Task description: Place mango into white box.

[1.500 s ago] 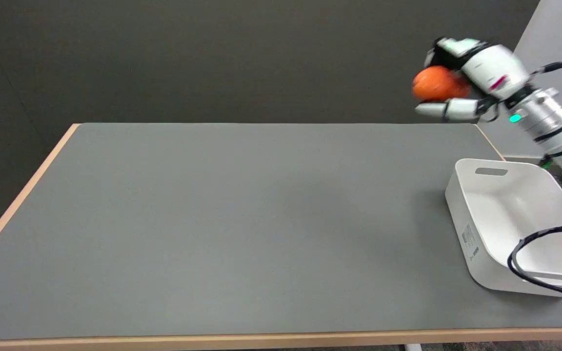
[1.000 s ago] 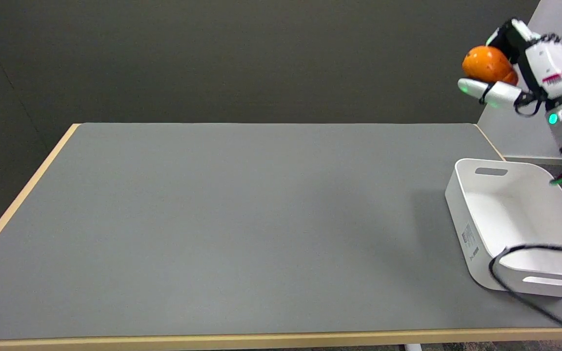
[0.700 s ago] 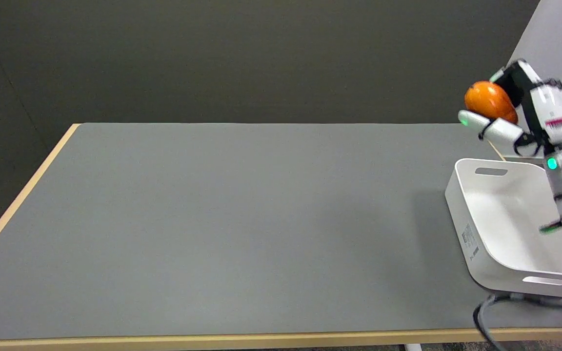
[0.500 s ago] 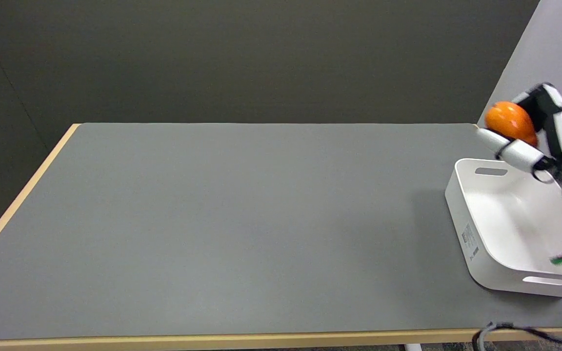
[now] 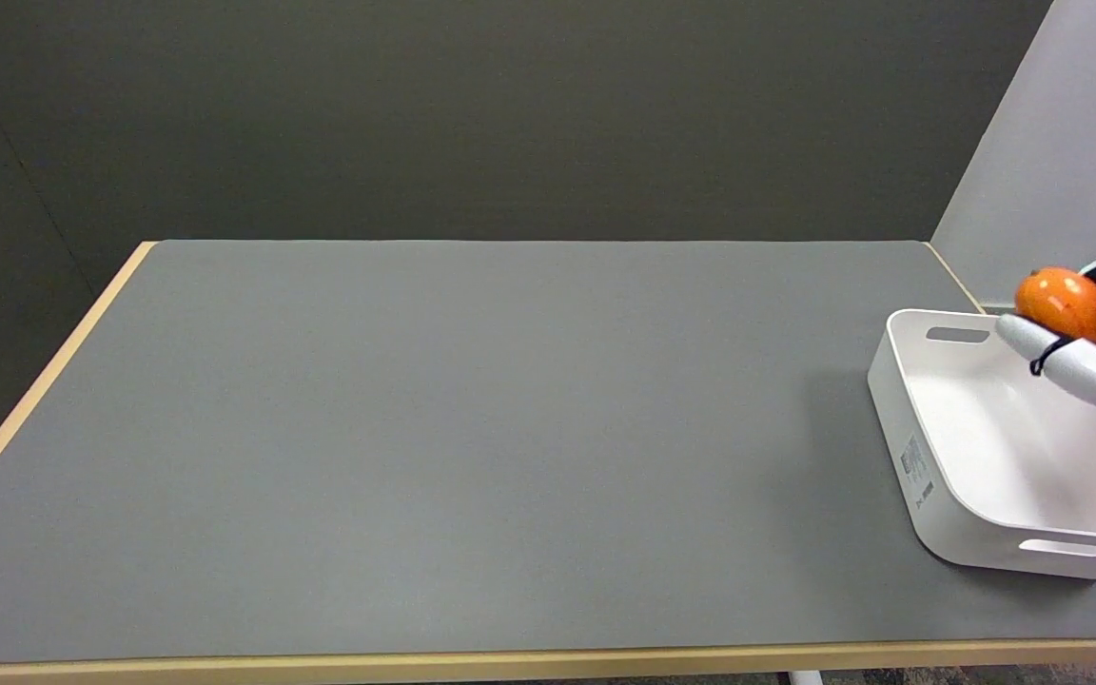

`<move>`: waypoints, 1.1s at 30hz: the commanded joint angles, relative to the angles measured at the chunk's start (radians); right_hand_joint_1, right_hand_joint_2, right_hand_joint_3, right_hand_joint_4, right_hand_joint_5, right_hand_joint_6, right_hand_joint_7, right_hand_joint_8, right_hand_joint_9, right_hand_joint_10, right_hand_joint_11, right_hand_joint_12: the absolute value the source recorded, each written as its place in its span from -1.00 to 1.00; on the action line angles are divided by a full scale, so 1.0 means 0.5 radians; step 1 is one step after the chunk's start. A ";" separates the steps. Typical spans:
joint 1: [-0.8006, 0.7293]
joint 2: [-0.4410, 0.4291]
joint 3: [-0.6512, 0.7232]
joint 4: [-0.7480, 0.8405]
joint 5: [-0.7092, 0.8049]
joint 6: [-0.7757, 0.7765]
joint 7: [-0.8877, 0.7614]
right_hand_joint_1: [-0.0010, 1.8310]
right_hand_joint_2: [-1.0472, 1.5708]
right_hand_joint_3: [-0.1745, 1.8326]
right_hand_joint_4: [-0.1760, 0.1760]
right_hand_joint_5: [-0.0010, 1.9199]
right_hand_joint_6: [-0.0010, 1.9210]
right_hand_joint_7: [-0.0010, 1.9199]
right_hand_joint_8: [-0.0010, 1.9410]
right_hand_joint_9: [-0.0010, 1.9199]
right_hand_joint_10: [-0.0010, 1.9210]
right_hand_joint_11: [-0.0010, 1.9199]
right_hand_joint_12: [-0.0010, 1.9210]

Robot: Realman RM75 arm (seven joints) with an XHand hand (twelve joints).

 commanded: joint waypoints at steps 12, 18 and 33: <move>0.202 0.447 -0.416 0.604 -0.180 0.422 0.006 0.25 0.71 -0.59 -0.56 -0.46 0.67 -0.18 0.53 -0.16 0.56 -0.43 1.00; 0.236 0.449 -0.344 0.644 -0.180 0.434 0.006 0.25 0.71 -0.59 -0.55 -0.47 0.68 -0.19 0.53 -0.17 0.57 -0.45 1.00; 0.185 0.329 -0.277 0.511 -0.160 0.416 0.006 -0.20 0.37 0.17 0.36 -0.78 -0.33 -0.64 -0.46 -0.61 -0.11 -0.81 0.45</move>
